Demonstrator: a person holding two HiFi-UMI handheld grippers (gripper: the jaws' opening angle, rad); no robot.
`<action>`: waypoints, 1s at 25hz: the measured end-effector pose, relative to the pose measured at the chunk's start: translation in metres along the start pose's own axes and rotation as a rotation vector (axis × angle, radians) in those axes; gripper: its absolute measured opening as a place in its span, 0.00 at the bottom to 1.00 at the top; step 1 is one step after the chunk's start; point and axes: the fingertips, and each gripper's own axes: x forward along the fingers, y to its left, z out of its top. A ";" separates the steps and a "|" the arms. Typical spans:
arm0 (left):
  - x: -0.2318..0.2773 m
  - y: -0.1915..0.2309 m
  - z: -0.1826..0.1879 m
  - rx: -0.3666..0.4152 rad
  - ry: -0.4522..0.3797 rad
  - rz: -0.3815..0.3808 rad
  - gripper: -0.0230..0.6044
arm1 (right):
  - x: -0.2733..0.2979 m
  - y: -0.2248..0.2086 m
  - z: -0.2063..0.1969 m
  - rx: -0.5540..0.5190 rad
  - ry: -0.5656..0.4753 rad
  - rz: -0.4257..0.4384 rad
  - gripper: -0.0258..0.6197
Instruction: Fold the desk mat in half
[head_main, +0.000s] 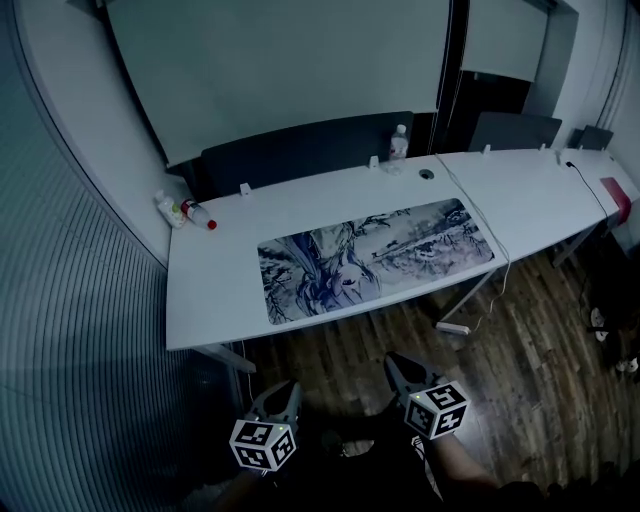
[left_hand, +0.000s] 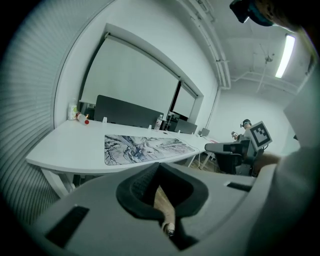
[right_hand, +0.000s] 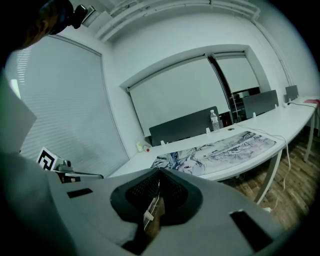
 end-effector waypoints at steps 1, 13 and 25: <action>-0.001 0.001 0.000 -0.003 -0.002 0.005 0.05 | 0.003 0.001 0.001 -0.005 0.001 0.006 0.08; -0.016 0.024 -0.003 -0.053 -0.019 0.082 0.05 | 0.040 0.015 0.000 -0.073 0.040 0.067 0.08; -0.023 0.045 -0.006 -0.106 -0.047 0.155 0.05 | 0.084 0.048 -0.001 -0.128 0.098 0.183 0.08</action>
